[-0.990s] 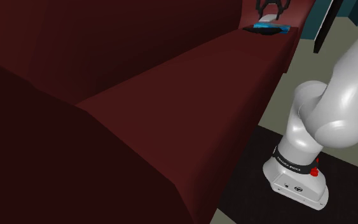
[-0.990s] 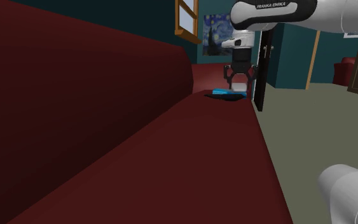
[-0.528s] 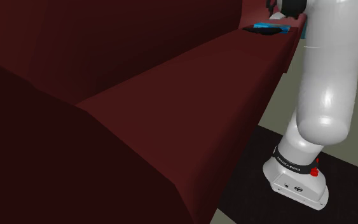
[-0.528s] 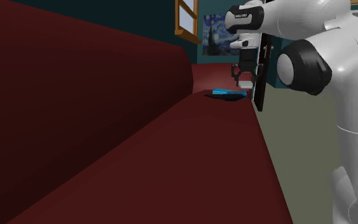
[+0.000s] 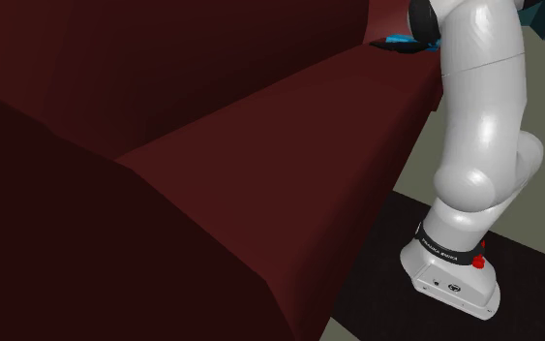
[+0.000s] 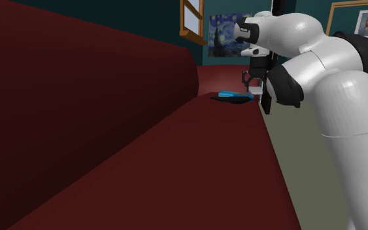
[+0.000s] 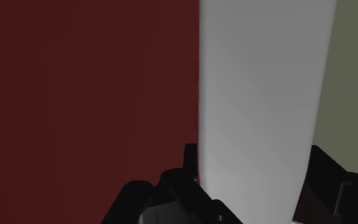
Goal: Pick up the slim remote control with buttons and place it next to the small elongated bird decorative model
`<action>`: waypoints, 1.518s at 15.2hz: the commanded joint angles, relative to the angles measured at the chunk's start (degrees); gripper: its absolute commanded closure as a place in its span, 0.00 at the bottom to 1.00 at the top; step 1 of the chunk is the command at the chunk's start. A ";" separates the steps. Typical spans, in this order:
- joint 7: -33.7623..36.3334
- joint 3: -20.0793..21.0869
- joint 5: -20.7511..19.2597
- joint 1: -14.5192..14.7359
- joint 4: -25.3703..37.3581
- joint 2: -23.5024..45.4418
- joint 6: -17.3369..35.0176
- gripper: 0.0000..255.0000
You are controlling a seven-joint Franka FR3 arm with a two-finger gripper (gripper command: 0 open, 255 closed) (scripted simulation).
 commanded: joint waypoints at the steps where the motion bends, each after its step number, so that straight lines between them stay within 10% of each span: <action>1: -0.06 -0.76 -0.85 2.17 -3.29 -0.84 2.30 1.00; 14: -0.13 -3.44 -3.26 10.70 -18.64 -3.39 14.29 1.00; 23: -0.15 -3.51 -3.29 10.98 -19.30 -3.44 14.86 1.00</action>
